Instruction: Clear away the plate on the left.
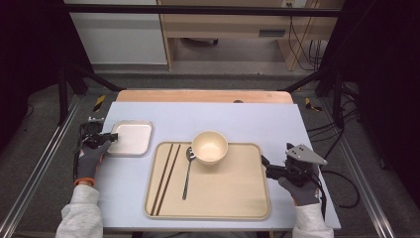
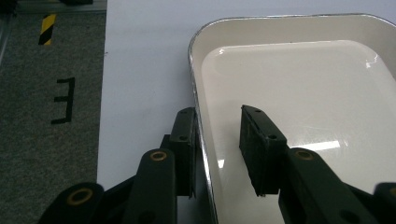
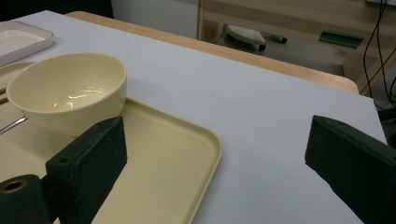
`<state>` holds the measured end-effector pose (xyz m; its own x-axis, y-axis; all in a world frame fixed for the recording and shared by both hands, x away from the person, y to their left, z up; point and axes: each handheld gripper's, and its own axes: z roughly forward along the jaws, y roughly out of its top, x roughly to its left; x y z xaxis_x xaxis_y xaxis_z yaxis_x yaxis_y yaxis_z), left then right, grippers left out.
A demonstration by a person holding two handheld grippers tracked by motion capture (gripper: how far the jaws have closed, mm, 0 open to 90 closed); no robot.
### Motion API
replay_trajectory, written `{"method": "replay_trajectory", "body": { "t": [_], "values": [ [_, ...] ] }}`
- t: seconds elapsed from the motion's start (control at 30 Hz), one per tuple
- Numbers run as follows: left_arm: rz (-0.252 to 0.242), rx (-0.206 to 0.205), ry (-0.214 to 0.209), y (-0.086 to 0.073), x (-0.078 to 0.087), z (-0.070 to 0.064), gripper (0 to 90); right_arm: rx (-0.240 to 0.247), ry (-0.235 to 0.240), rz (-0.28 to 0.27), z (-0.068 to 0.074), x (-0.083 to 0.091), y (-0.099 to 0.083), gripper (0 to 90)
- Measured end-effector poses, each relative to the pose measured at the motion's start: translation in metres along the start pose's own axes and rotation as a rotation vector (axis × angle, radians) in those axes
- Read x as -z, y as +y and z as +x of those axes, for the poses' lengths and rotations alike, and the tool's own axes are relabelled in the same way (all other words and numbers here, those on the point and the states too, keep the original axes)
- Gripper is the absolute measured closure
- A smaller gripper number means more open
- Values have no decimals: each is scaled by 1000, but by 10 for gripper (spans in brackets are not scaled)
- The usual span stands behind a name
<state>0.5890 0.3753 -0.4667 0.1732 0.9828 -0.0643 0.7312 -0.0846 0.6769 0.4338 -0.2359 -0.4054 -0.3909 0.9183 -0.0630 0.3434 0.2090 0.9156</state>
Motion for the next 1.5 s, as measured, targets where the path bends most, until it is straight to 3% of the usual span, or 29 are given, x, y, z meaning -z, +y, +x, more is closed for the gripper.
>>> {"method": "replay_trajectory", "body": {
  "t": [0.33, 0.6, 0.8, 1.17, 1.5],
  "values": [
    [24, 20, 28, 0, 3, 2, 817, 4, -2, 1, 0, 0, 0, 59],
    [35, 22, 47, 2, 4, -1, 826, 3, -2, 3, 0, 0, 0, 59],
    [27, 42, 35, 2, 8, 0, 837, 2, -1, 1, 0, 0, 0, 59],
    [-63, 33, 43, 8, 33, -7, 878, 3, -2, 4, 1, -1, 0, 59],
    [-105, 0, 47, 10, 46, -15, 890, 3, -4, 5, 1, -1, 0, 59]
  ]
}}
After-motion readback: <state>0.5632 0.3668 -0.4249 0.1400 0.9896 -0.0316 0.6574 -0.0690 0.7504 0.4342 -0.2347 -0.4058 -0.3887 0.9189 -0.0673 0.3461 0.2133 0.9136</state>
